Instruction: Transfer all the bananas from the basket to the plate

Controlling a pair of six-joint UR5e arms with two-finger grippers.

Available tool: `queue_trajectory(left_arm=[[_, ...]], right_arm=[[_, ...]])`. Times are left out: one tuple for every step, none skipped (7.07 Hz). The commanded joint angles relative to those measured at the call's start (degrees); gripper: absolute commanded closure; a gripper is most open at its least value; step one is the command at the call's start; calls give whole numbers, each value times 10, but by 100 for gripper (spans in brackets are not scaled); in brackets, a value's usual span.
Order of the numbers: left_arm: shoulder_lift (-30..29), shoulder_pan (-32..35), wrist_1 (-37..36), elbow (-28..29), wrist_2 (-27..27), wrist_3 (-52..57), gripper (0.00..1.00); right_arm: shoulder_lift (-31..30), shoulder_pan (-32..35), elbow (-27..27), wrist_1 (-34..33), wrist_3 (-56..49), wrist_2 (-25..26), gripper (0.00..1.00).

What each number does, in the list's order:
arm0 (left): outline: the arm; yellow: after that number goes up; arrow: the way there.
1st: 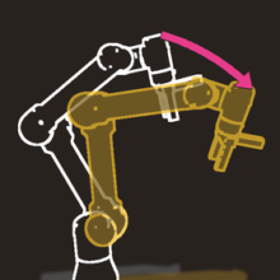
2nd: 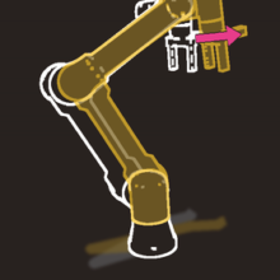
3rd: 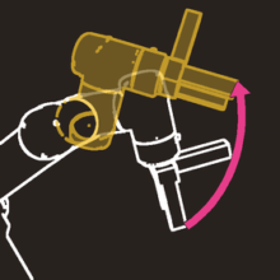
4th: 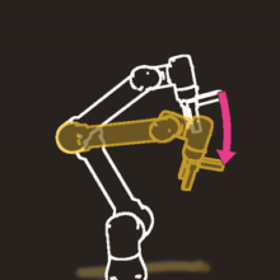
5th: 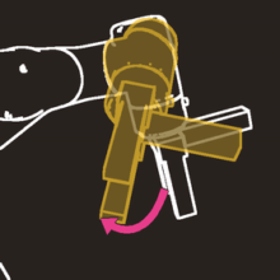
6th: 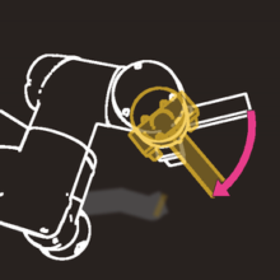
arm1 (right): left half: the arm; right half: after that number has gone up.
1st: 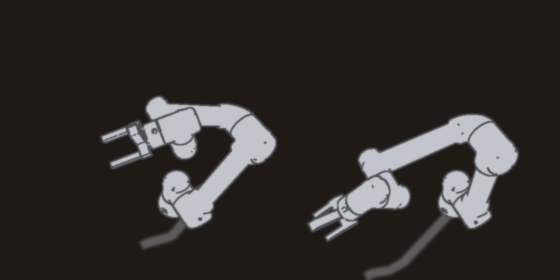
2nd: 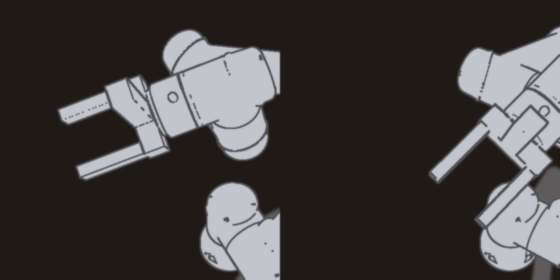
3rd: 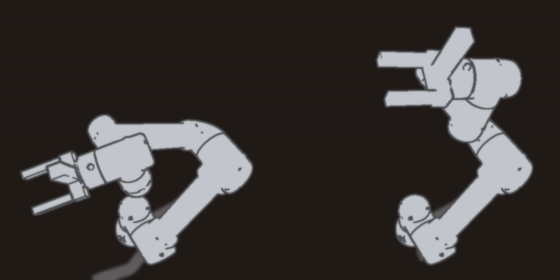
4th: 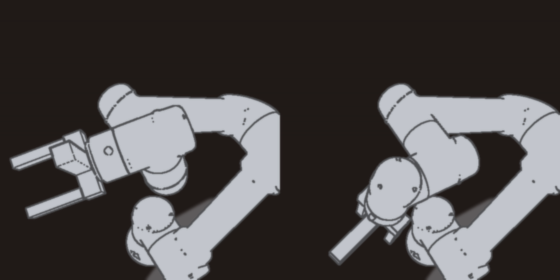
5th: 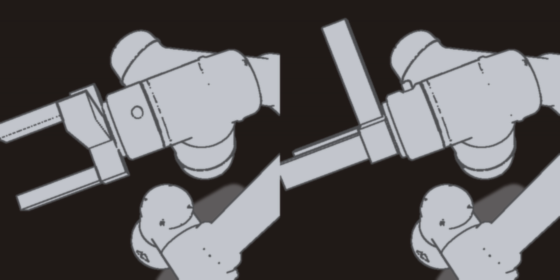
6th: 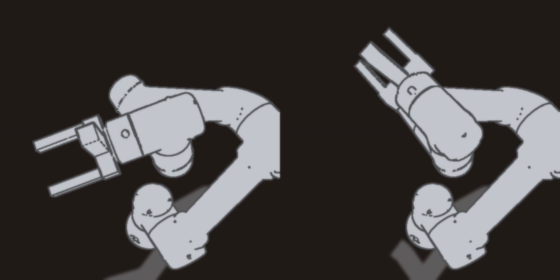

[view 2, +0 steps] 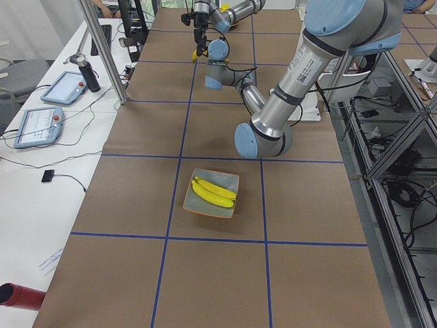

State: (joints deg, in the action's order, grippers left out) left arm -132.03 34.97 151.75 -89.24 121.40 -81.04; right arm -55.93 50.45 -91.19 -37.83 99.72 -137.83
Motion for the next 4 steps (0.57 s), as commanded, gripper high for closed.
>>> queue_trajectory(left_arm=[[-2, -1, 0, 2, -8, 0, 3], [-6, -2, 0, 5, -11, 0, 4], [-8, -1, 0, 7, -11, 0, 7], [-8, -2, 0, 7, -11, 0, 17]], right_arm=[[-1, -4, -6, 2, 0, -2, 100], [-1, -12, -12, 2, -1, -2, 100], [-1, -16, -14, 3, 0, -2, 100], [-1, -17, -18, 3, 0, -2, 100]])
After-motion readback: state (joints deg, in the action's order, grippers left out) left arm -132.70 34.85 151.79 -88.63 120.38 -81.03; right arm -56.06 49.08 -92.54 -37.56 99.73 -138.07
